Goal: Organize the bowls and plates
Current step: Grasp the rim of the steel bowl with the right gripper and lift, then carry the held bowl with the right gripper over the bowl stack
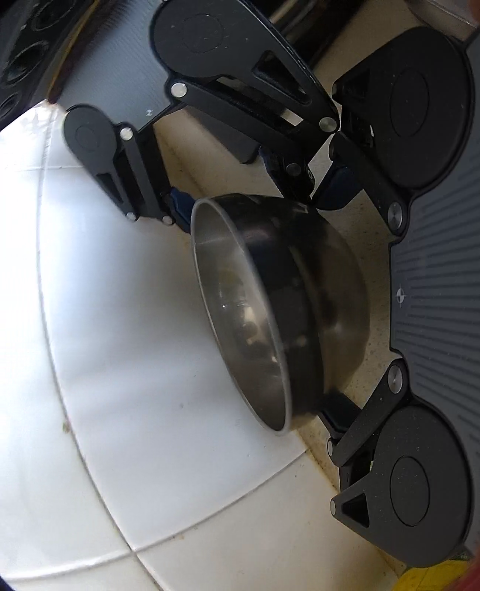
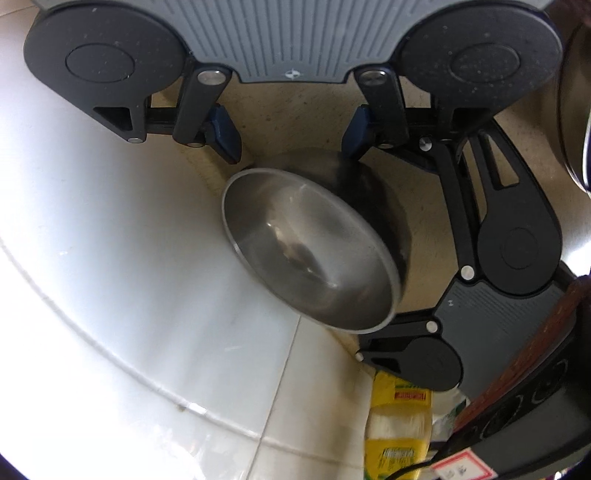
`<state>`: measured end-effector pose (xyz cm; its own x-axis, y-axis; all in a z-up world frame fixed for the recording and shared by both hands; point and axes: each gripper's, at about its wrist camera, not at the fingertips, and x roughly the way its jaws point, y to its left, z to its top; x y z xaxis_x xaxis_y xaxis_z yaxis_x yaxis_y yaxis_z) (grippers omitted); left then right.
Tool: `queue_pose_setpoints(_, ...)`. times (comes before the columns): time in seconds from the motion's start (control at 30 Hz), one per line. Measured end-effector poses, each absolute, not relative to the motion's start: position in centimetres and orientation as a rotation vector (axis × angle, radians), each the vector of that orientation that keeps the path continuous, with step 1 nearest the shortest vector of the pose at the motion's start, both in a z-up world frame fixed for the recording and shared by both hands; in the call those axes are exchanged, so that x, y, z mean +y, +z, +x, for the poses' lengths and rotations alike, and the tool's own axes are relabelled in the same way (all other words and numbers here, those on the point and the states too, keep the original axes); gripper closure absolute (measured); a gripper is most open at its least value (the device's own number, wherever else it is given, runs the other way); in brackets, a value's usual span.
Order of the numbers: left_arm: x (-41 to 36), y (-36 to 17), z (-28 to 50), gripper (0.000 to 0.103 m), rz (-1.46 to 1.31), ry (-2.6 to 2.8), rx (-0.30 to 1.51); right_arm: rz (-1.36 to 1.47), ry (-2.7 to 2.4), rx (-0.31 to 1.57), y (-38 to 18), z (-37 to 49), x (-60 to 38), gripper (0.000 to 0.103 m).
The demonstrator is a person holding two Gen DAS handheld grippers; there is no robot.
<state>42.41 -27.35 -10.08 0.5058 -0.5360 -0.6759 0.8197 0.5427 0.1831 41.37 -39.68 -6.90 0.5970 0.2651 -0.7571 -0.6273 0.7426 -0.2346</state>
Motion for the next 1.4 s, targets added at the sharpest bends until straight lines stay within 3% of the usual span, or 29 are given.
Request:
queue_pose_setpoints(0.27, -28.0, -11.0, 43.5, 0.000, 0.519, -0.874, 0.673, -0.406, 0.599, 0.817, -7.2, 42.4, -40.5, 0.046)
queue_pose_setpoints(0.53, -27.6, -9.9, 41.0, 0.001, 0.641, -0.788, 0.487, -0.545, 0.612, 0.692, -6.1, 40.6, -39.3, 0.046)
queue_pose_setpoints(0.93, -26.1, -8.9, 39.0, 0.000, 0.630, -0.776, 0.451, -0.586, 0.589, 0.588, -4.1, 36.3, -40.3, 0.046)
queue_pose_setpoints(1.4, -23.6, -4.0, 32.7, 0.000, 0.672, -0.773, 0.346, -0.596, 0.529, 0.529, 2.2, 29.9, -40.8, 0.046)
